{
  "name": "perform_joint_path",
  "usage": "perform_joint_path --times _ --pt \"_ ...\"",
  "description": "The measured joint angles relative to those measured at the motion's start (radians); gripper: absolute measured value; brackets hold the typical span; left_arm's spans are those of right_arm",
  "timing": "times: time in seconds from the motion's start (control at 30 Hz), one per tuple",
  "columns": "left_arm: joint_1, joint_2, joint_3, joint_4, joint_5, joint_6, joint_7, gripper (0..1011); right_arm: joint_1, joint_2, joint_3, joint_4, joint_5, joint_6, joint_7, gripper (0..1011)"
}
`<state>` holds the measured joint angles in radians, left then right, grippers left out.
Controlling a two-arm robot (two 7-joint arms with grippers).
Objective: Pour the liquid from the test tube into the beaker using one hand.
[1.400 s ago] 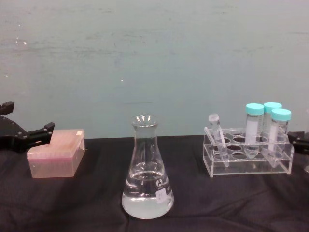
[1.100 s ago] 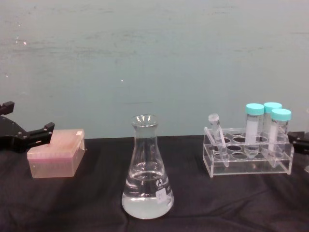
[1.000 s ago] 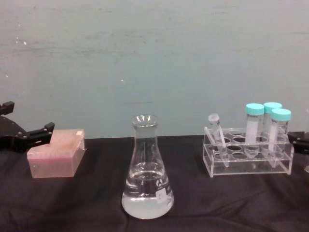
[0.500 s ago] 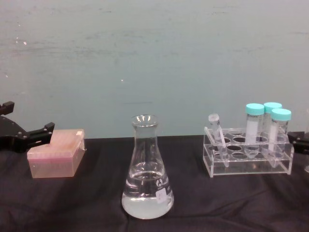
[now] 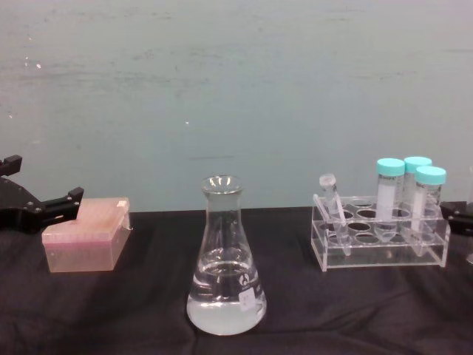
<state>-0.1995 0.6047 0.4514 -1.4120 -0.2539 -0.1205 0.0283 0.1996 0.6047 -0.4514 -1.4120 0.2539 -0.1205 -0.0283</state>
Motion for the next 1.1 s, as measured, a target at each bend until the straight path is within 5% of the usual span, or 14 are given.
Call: perform_joint_path --times 1.1 --pt "0.0 0.0 0.0 0.0 0.0 0.0 0.0 1000 0.003 -0.009 0.009 0.006 -0.006 -0.019 0.026 1004"
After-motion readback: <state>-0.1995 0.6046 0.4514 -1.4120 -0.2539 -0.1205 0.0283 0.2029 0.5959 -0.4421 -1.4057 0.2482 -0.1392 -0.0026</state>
